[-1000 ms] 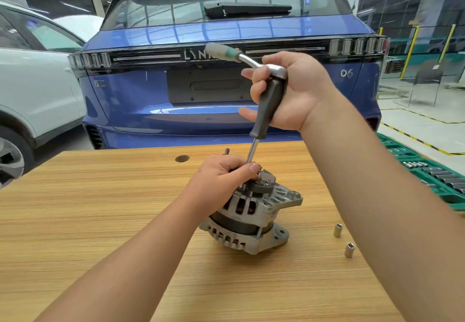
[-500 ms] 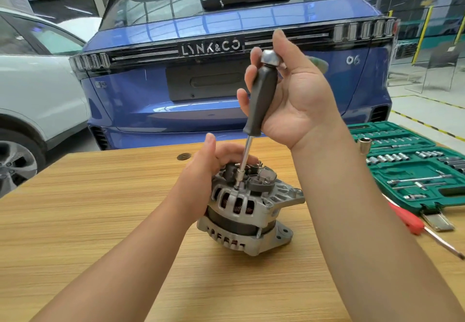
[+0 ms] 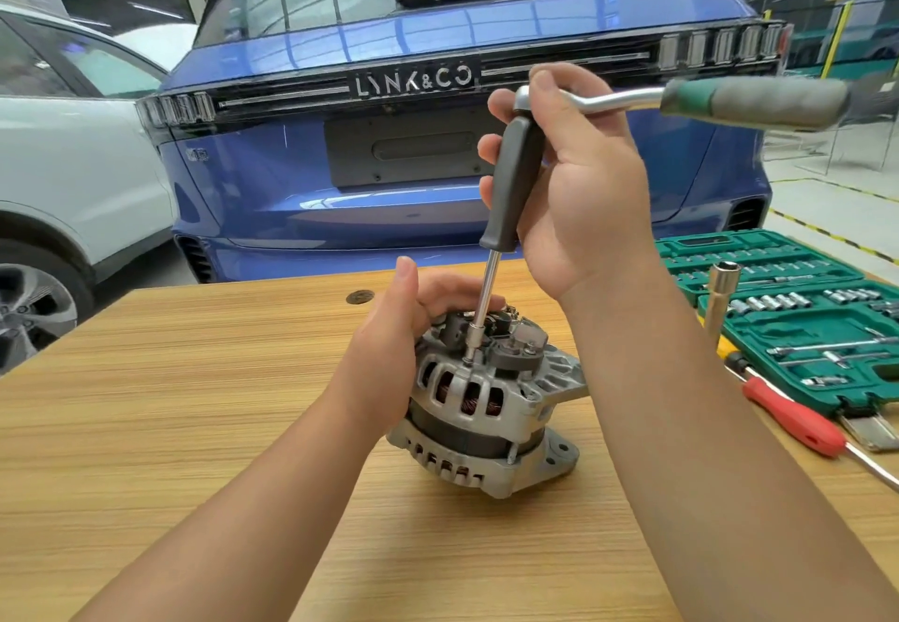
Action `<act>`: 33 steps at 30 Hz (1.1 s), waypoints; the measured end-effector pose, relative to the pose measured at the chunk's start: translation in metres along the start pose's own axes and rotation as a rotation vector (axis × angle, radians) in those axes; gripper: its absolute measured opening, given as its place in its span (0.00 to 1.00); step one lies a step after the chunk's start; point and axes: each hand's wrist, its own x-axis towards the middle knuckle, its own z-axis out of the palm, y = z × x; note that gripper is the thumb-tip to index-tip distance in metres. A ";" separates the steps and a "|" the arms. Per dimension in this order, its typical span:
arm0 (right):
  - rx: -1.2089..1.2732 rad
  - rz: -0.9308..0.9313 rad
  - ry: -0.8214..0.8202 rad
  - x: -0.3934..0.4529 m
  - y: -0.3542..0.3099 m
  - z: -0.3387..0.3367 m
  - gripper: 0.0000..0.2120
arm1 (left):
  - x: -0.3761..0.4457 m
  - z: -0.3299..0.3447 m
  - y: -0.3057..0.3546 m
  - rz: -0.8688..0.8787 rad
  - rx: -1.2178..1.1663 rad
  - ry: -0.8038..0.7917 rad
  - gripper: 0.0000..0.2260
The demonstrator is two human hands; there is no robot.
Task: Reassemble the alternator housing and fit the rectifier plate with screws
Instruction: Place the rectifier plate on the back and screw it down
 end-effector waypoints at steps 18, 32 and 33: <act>-0.048 -0.004 -0.038 -0.002 -0.003 -0.003 0.03 | -0.004 0.005 -0.003 0.079 0.109 0.064 0.27; -0.002 0.010 0.003 0.000 0.002 -0.003 0.05 | -0.004 0.003 -0.005 0.094 0.144 0.036 0.23; -0.003 -0.005 0.013 0.001 0.003 -0.003 0.08 | -0.004 0.002 -0.005 0.089 0.135 0.034 0.23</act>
